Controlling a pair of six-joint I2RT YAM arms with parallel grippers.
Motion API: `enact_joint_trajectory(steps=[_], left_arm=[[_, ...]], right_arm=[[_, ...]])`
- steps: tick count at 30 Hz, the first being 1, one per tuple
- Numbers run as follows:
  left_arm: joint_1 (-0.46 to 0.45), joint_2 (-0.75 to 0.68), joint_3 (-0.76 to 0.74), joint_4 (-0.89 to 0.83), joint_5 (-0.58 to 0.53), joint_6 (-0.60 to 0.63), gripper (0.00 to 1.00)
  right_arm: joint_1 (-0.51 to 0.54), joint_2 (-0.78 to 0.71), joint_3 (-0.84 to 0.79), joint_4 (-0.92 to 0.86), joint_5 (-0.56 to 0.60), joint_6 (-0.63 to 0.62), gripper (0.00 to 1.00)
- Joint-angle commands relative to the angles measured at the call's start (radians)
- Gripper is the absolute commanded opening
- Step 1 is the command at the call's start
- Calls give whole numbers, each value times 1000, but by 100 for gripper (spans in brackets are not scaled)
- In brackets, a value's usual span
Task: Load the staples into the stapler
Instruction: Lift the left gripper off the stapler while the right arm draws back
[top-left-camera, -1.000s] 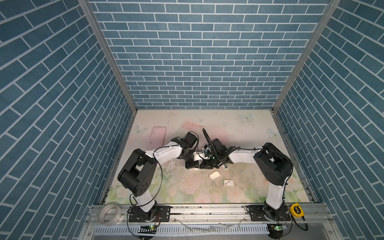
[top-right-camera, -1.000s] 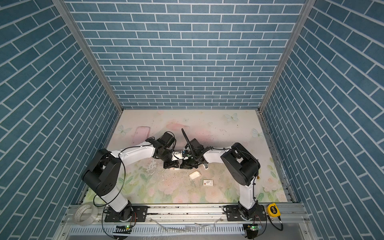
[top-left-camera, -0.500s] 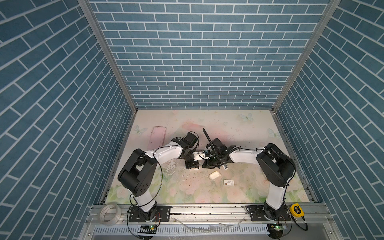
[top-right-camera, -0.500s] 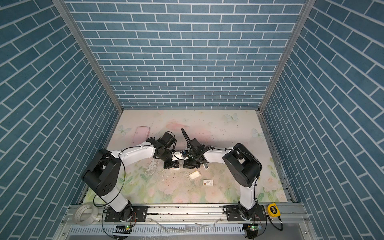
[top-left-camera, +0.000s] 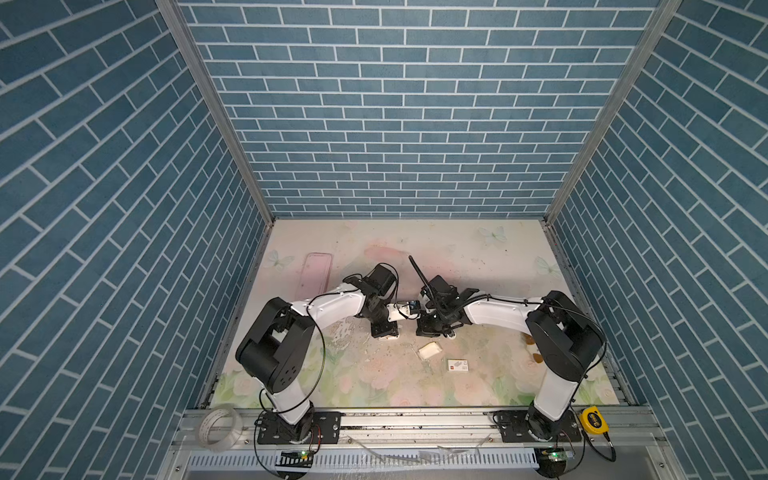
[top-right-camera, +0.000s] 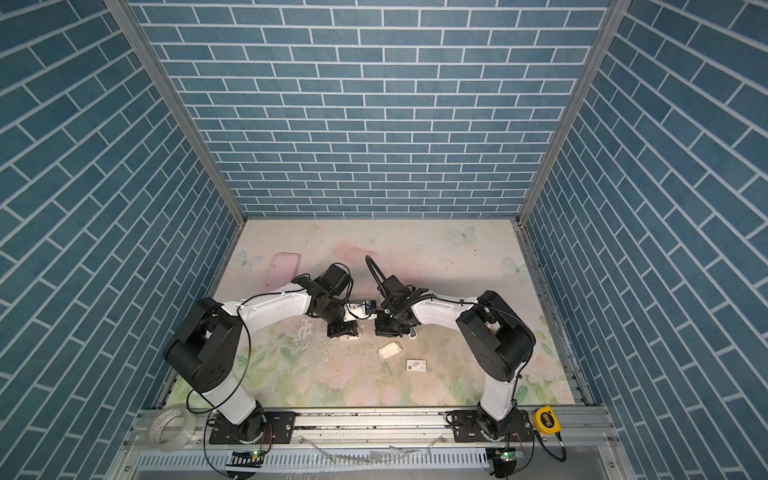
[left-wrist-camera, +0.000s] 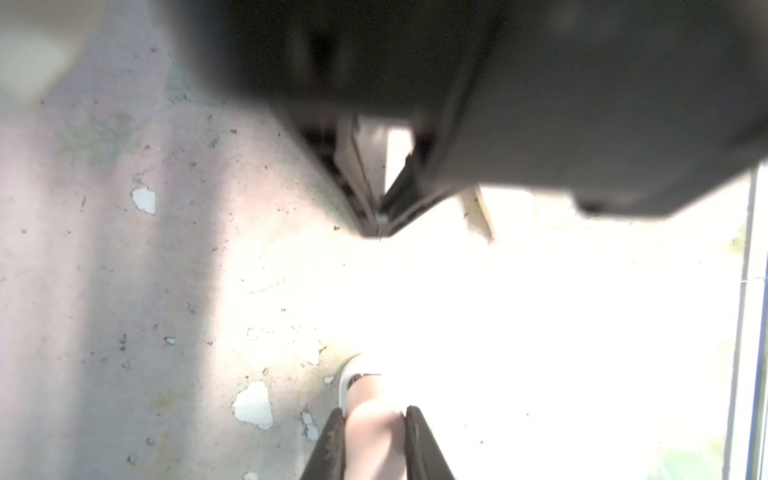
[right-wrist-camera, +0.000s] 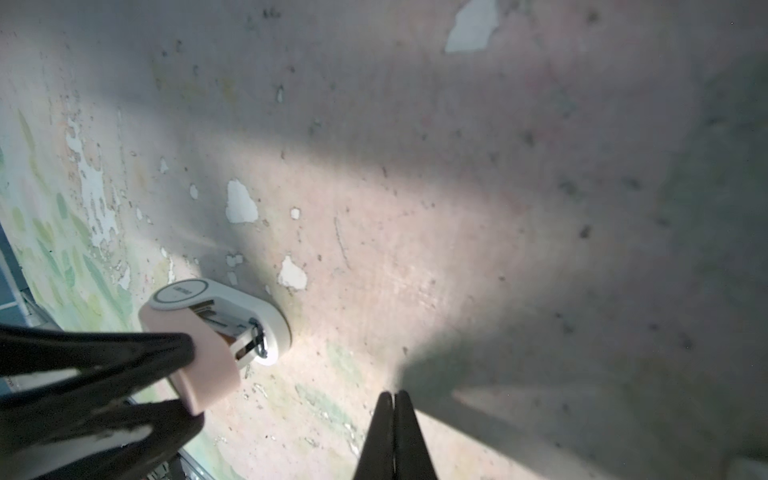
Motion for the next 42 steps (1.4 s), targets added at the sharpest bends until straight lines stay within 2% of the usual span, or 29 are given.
enact_joint_trajectory(steps=[1,14,28,42], left_arm=[[-21,48,-31,-114,-8,-13,7],[-28,50,-18,-125,-38,-16,7],[-59,60,-3,-127,-117,-31,4],[-81,96,9,-125,-181,-45,0]], right_arm=[[-11,-87,10,-30,38,-48,5],[-40,-250,-29,-153,121,-43,4],[-100,-599,-174,-283,219,8,2],[-113,-719,-291,-272,221,37,1]])
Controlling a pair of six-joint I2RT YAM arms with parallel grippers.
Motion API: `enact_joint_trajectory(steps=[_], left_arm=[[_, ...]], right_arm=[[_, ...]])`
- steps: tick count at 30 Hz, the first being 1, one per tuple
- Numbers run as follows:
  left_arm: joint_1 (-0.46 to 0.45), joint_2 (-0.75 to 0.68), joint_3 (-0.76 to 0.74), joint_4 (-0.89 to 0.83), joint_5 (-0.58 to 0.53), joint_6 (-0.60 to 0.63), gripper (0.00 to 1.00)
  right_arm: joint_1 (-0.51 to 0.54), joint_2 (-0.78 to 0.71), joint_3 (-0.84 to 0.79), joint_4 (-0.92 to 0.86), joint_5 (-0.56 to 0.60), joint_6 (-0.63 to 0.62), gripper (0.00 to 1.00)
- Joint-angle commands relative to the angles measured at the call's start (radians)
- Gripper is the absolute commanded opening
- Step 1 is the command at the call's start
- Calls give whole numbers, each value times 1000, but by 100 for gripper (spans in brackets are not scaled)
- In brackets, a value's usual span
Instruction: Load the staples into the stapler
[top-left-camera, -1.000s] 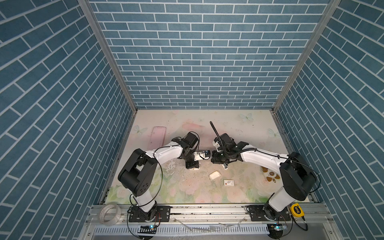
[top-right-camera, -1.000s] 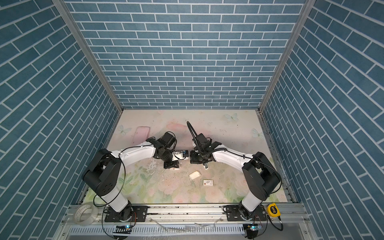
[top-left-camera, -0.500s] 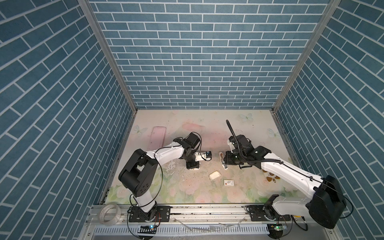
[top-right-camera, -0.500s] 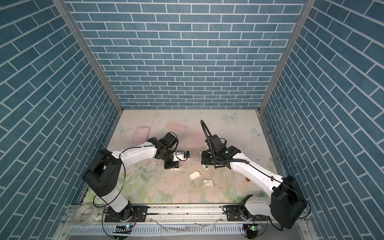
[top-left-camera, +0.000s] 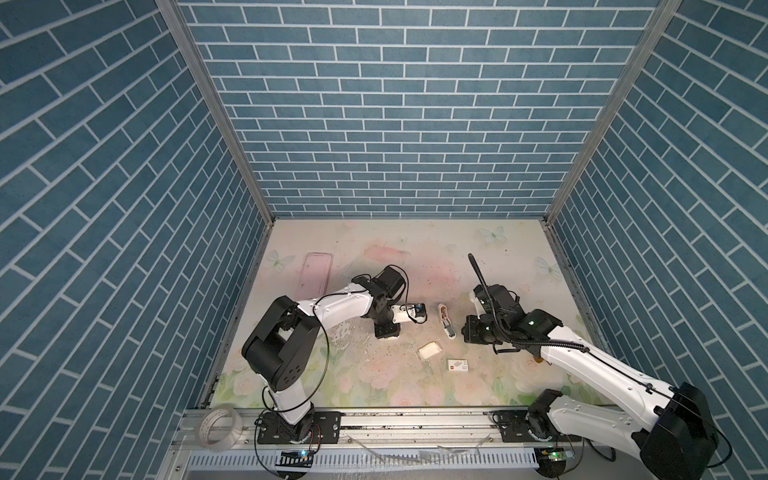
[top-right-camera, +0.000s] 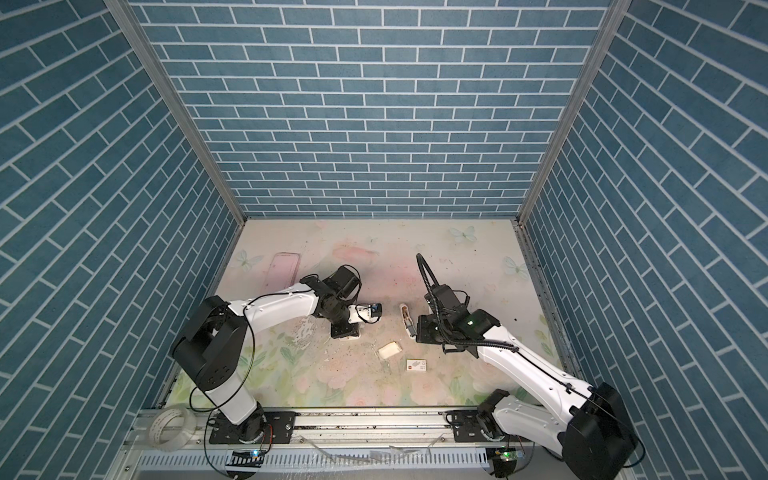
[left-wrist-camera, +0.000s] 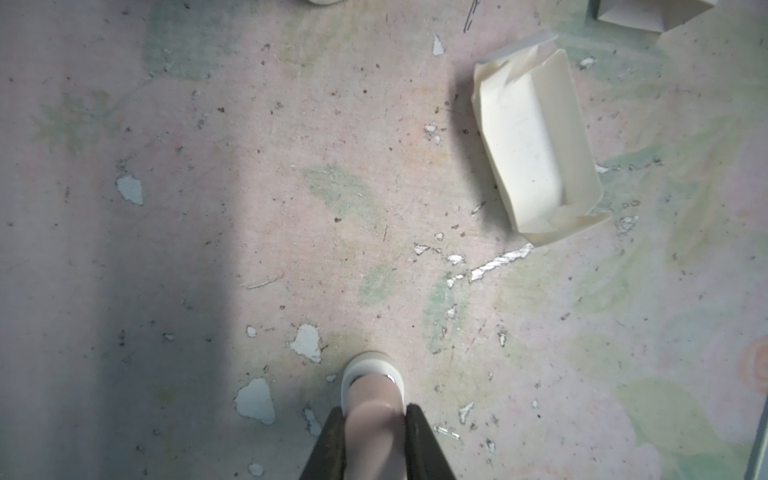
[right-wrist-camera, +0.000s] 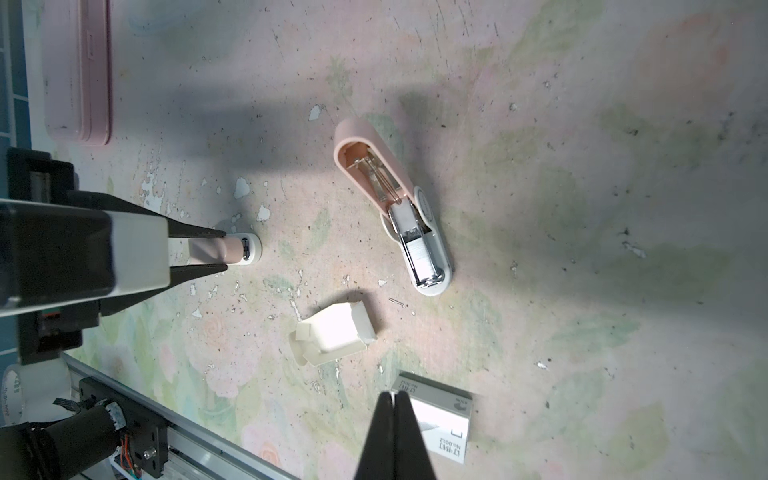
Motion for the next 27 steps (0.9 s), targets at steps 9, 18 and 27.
enact_joint_trajectory(steps=[9,18,27], left_arm=[[-32,113,-10,-122,-115,-3,0],[-49,147,3,-139,-159,-16,0],[-65,212,35,-167,-222,-33,0]], right_arm=[[-11,-48,-62,12,10,35,1],[-15,-95,-100,13,11,43,0],[-17,-118,-123,19,9,49,0]])
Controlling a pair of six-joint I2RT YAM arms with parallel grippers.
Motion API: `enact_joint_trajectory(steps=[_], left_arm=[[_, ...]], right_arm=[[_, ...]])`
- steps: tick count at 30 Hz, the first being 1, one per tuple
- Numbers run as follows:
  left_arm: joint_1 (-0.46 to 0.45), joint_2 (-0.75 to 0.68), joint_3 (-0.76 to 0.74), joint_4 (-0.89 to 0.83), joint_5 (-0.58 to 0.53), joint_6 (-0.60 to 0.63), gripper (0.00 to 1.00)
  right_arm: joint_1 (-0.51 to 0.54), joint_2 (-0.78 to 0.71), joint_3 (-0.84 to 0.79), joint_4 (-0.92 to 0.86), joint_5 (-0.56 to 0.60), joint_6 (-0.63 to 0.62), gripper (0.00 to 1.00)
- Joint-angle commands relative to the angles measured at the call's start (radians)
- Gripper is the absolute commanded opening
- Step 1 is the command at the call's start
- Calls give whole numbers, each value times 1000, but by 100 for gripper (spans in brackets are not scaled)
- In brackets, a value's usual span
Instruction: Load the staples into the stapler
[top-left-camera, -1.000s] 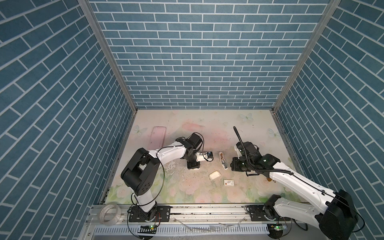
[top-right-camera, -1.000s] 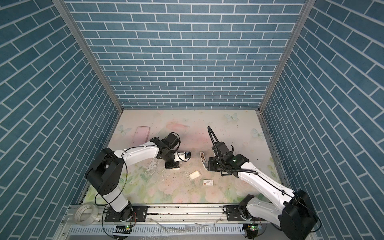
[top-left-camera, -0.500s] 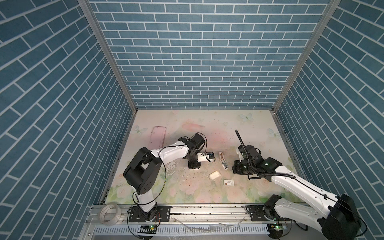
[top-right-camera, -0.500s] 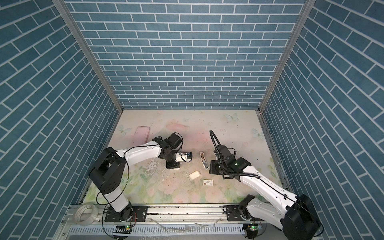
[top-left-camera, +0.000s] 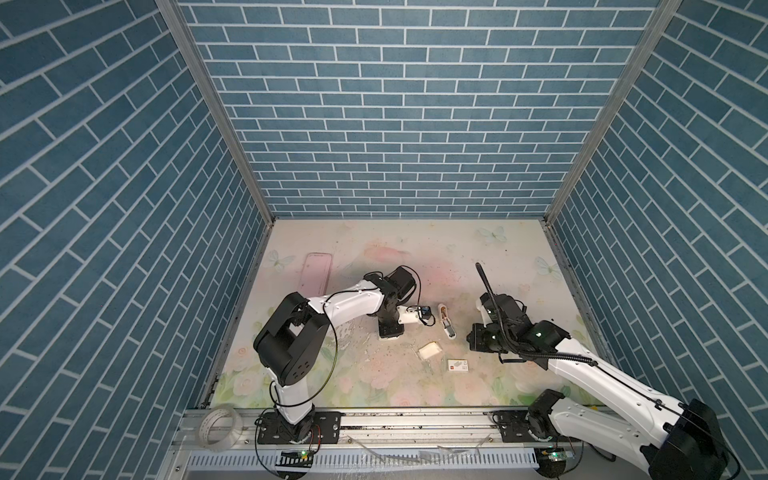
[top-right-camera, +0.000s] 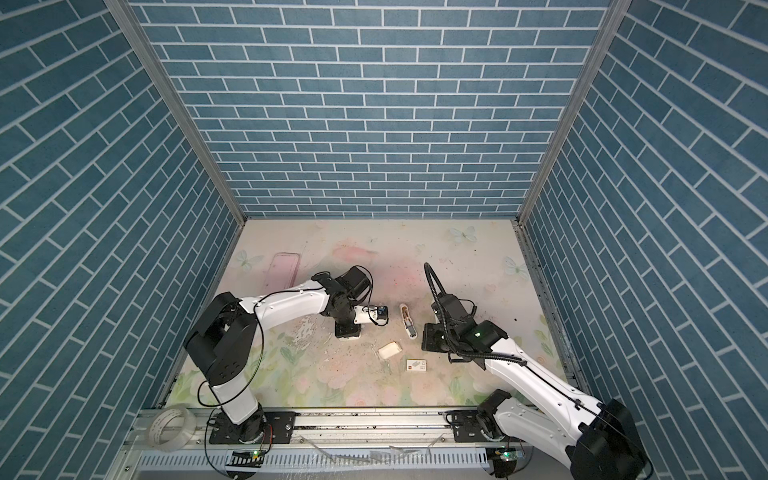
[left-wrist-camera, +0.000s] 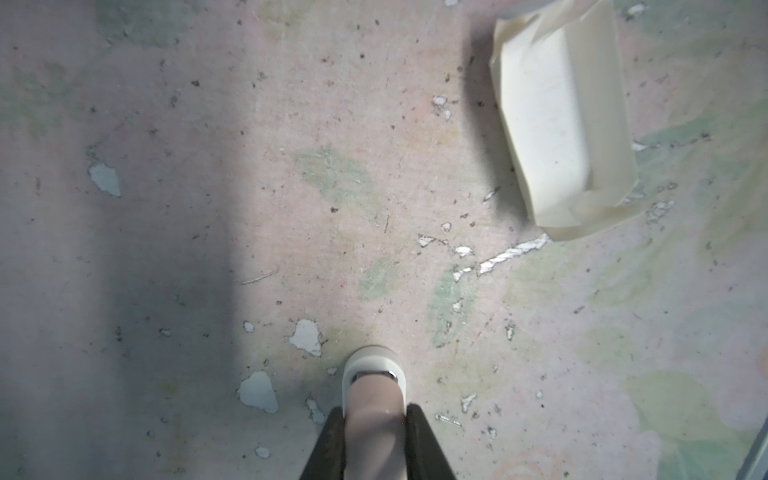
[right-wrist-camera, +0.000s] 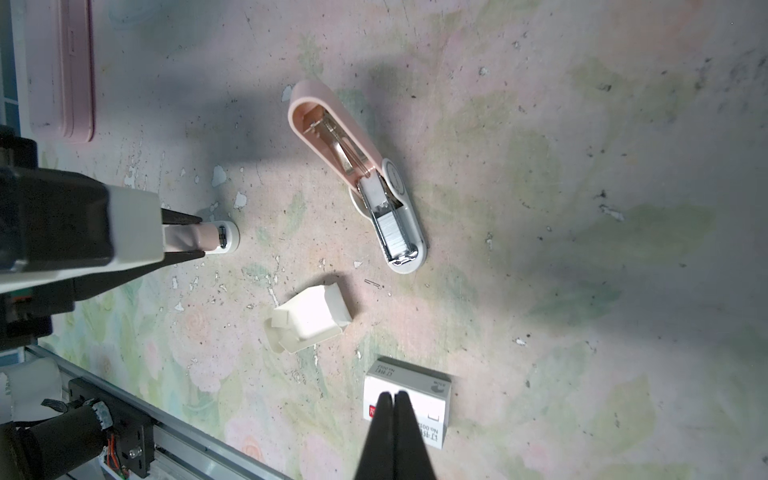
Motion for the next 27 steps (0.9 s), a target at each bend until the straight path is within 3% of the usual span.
enact_joint_trajectory(steps=[1,12,27], left_arm=[[-7,137,-65,-56,-104,-10,0],[-21,181,-56,-62,-122,-20,0],[-21,78,-10,-77,-129,-32,0]], right_arm=[[-6,-26,-20,3,9,34,0],[-10,-58,-32,-13,12,35,0],[-16,-62,-40,-15,21,31,0]])
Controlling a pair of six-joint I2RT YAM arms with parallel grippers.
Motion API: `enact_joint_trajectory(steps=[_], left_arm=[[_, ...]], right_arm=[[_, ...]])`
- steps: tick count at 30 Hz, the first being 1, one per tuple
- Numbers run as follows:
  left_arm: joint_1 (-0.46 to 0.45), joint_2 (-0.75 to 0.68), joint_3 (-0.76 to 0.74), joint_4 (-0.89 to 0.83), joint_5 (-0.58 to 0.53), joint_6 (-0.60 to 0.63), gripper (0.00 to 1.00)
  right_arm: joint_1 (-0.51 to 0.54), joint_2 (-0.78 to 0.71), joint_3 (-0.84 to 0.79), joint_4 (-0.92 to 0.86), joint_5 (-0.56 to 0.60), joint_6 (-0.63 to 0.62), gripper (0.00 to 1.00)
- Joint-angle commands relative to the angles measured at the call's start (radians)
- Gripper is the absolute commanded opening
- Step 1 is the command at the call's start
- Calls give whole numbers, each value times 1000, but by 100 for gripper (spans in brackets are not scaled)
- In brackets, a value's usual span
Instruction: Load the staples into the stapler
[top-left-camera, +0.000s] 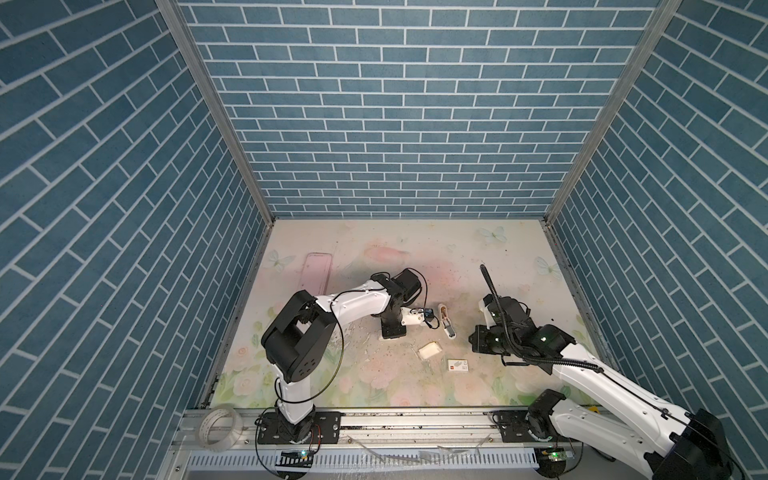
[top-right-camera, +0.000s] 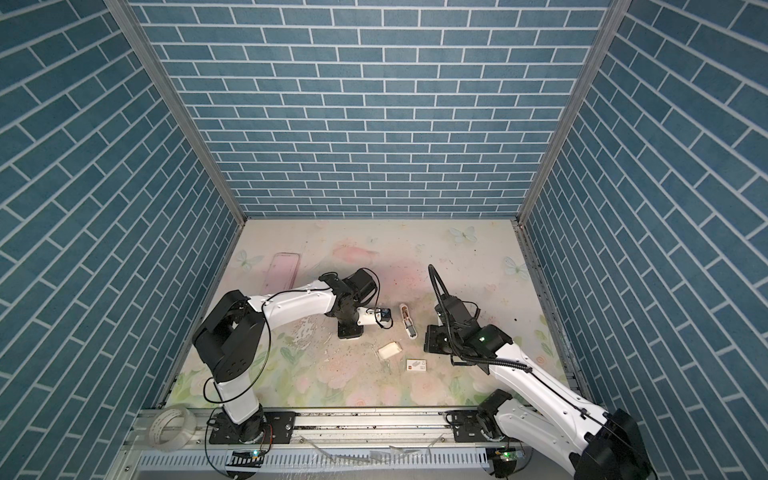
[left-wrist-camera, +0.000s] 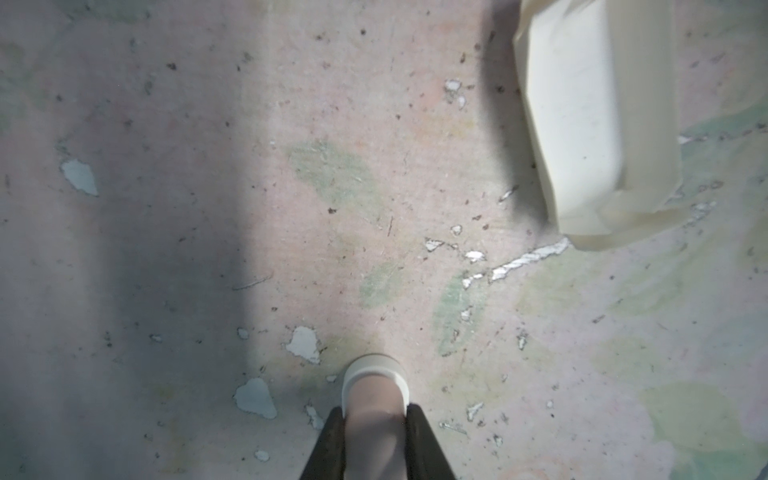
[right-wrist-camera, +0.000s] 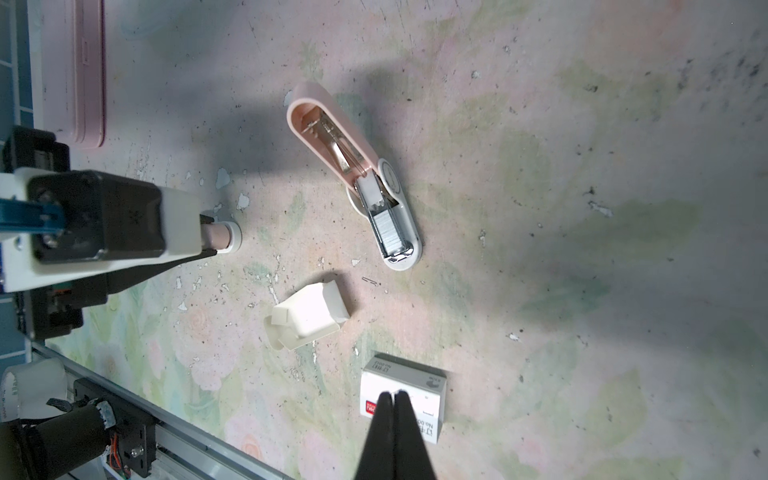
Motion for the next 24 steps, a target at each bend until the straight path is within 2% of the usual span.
enact_joint_trajectory(steps=[1,20,24], left_arm=[[5,47,-42,-54,-71,-6,0],[7,-55,-36,-76,-70,-14,4],[7,-56,-42,-71,-66,-20,9]], right_arm=[[-7,-12,-15,-13,22,30,0],[-13,-6,-28,4,18,33,1],[-14,-5,-33,11,18,35,1]])
